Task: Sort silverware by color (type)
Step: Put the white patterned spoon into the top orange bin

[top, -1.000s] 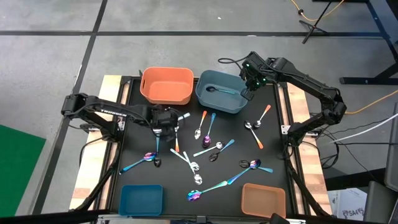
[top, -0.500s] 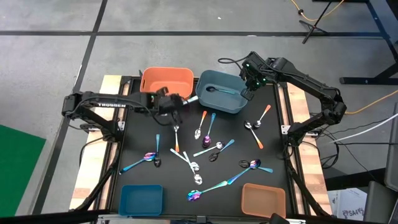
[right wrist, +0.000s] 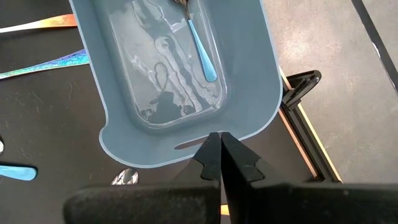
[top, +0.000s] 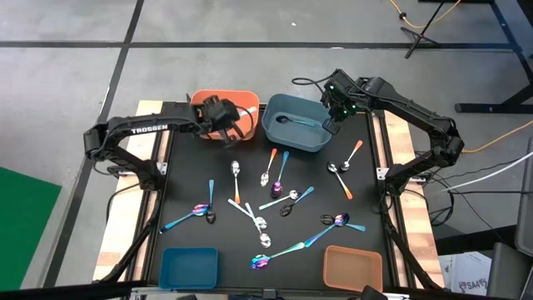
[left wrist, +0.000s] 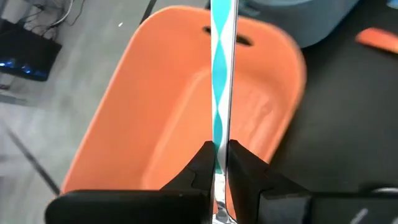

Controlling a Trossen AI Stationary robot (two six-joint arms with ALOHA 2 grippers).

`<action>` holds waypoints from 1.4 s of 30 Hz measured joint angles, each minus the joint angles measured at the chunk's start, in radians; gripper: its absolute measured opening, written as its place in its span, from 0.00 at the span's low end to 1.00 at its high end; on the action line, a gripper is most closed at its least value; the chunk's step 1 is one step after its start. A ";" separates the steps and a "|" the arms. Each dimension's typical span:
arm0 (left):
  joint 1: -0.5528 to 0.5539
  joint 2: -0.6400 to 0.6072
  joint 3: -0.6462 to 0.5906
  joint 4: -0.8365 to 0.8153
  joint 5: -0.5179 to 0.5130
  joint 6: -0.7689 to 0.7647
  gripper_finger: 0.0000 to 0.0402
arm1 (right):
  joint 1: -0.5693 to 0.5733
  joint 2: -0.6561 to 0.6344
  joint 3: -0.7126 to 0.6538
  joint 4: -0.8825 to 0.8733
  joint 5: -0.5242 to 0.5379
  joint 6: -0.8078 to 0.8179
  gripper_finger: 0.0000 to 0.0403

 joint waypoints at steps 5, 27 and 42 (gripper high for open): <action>0.087 0.008 0.000 0.001 0.025 0.067 0.06 | 0.000 0.000 0.000 0.000 0.000 0.000 0.00; 0.247 0.312 -0.001 0.091 0.148 0.203 0.06 | 0.000 0.000 0.000 0.001 0.000 0.000 0.00; 0.251 0.382 -0.001 0.112 0.141 0.203 0.06 | 0.000 0.000 0.000 0.001 0.000 0.000 0.00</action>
